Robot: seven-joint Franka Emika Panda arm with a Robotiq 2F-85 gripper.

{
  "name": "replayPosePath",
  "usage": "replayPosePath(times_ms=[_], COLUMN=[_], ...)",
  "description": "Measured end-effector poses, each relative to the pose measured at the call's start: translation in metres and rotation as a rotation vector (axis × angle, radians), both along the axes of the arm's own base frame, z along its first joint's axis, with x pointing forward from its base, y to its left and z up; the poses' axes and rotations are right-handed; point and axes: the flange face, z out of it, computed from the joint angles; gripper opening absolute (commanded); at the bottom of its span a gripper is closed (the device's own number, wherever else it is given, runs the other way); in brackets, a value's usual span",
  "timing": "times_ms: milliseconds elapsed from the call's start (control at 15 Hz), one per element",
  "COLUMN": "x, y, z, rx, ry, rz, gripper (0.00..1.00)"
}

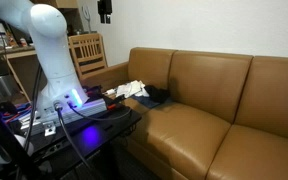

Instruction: Move the white cable to the right side of the sofa

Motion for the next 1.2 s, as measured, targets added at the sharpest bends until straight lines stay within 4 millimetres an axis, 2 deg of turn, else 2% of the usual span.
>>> replayPosePath(times_ms=[533,667,867,1000,1200], x=[0.000,0.004,0.024,0.042,0.069], y=[0.000,0.001,0.019,0.045,0.084], z=[0.000,-0.008,-0.051,-0.088,-0.135], rx=[0.000,-0.003,-0.020,-0.024,-0.044], ry=[0.000,0.025,0.134,0.173,0.131], rz=[0.000,0.003,0.039,0.083,0.114], gripper=[1.00,1.00,1.00,1.00,1.00])
